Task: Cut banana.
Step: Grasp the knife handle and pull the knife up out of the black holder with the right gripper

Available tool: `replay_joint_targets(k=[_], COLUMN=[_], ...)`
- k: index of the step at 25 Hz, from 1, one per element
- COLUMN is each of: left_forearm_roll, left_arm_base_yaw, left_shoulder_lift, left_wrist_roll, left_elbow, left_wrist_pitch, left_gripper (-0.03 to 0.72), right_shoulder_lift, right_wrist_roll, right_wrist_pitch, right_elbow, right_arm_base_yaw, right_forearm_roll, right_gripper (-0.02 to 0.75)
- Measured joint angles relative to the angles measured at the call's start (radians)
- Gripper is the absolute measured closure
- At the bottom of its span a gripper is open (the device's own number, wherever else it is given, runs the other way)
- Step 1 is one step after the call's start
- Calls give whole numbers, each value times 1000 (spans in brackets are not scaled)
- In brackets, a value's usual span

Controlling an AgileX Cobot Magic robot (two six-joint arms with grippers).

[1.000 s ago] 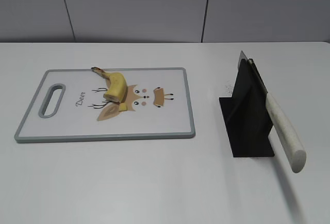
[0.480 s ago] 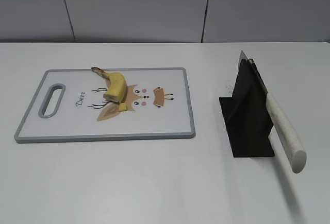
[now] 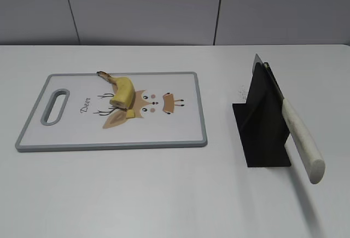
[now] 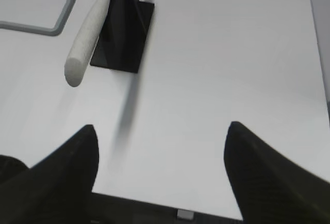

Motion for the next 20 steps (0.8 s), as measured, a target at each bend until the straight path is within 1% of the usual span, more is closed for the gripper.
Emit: replay_joint_targets(k=[8, 16, 20], left_forearm_roll=[0, 2, 2], left_arm_base_yaw=[0, 0, 0], left_shoulder_lift=[0, 0, 0], left_wrist_roll=[0, 0, 0], left_elbow=[0, 0, 0], left_wrist_pitch=[0, 0, 0], left_gripper=[97, 97, 82], right_shoulder_lift=[243, 396, 488], right_wrist_roll=[28, 107, 139], right_wrist_pitch=[87, 94, 95], right_elbow=[-122, -202, -238], right_arm_base_yaw=[0, 60, 69], right_forearm_roll=[21, 39, 42], right_gripper=[153, 153, 153])
